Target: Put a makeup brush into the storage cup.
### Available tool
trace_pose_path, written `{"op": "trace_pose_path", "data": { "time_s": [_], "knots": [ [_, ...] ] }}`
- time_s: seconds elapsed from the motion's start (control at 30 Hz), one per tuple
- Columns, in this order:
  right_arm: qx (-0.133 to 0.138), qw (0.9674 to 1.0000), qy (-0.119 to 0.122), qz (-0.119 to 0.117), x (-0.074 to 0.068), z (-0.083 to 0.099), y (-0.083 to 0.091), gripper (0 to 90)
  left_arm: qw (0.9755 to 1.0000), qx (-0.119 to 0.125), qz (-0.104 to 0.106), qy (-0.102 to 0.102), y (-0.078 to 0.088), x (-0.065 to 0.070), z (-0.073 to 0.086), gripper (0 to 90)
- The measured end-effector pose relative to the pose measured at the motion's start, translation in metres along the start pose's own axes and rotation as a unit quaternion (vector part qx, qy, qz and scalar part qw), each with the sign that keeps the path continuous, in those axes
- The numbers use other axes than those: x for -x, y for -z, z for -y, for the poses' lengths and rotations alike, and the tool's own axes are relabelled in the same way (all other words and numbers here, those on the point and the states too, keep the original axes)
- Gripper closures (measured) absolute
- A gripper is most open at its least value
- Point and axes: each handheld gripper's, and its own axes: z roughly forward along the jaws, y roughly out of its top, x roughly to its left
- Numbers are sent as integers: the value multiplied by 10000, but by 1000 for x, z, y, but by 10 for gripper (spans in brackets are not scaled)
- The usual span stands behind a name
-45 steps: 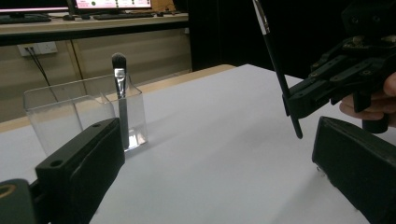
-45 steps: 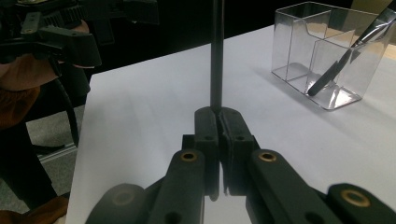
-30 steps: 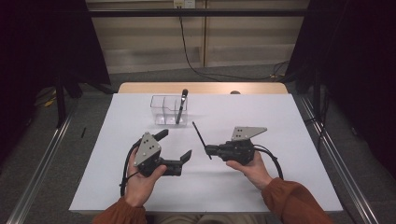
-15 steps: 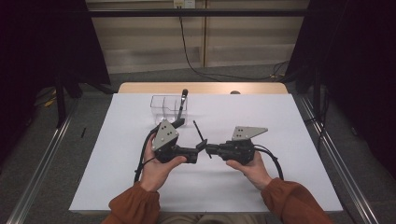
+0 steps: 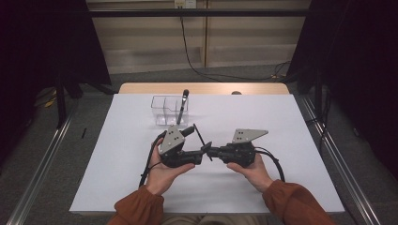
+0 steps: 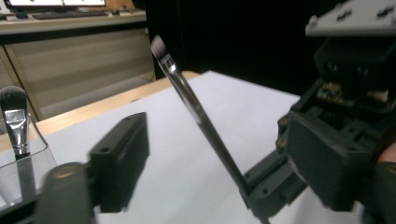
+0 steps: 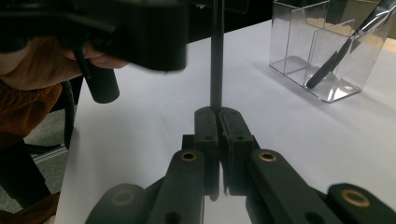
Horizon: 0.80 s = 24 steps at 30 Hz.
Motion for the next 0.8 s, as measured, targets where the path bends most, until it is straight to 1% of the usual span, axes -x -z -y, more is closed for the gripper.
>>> {"op": "trace_pose_path", "data": {
  "time_s": [0.03,0.07,0.1,0.13,0.17,0.2,0.23,0.27,0.3,0.33,0.37,0.4,0.43,0.47,0.5,0.6,0.63,0.67,0.73,0.8],
  "knots": [
    [-14,10000,-3,0,0,1,0,865,10000,-25,-17,-14,0,0,0,312],
    [-20,10000,-13,-7,0,1,0,865,9999,62,-76,-41,0,1,0,347],
    [-20,10000,-14,1,0,2,0,865,10000,69,18,-47,1,1,0,366],
    [-15,10000,-22,-3,0,2,0,865,10000,29,57,-4,0,1,0,388],
    [-17,10000,-17,-1,0,2,0,865,10000,53,24,8,0,1,0,423],
    [-8,10000,-18,1,0,2,0,865,9999,60,80,34,0,2,1,445],
    [15,10000,-21,-12,0,1,0,865,10000,12,59,36,-1,2,1,465],
    [29,10000,-22,-24,-1,1,1,865,10000,32,-17,93,-1,2,2,497],
    [34,10000,-10,-18,-2,0,1,865,9999,44,27,128,-1,2,2,532],
    [34,10000,-2,-16,-2,0,1,865,9999,-8,37,135,0,1,2,546],
    [36,10000,0,-18,-3,0,1,865,9998,22,0,178,0,1,2,576],
    [29,10000,-7,-17,-2,1,1,865,9998,42,10,214,1,-1,2,609],
    [19,10000,-11,-8,-2,1,1,865,9996,19,33,273,1,-2,2,631],
    [19,10000,-11,-8,-2,1,1,865,9995,3,65,294,2,-3,2,631],
    [16,10000,-29,-6,-1,1,1,865,9996,-25,117,269,2,-3,2,703],
    [8,10000,-25,-25,-1,1,0,865,9994,-44,160,308,1,-4,2,757],
    [6,10000,-30,-35,-2,1,0,865,9990,-32,196,403,1,-5,2,775],
    [5,10000,-32,-34,-2,1,0,865,9990,-32,196,403,1,-5,2,781],
    [7,10000,-38,-47,-2,2,0,865,9985,-19,240,499,1,-6,2,794],
    [12,10000,-41,-57,-2,2,-1,865,9983,-25,289,515,1,-6,2,804]
  ]
}}
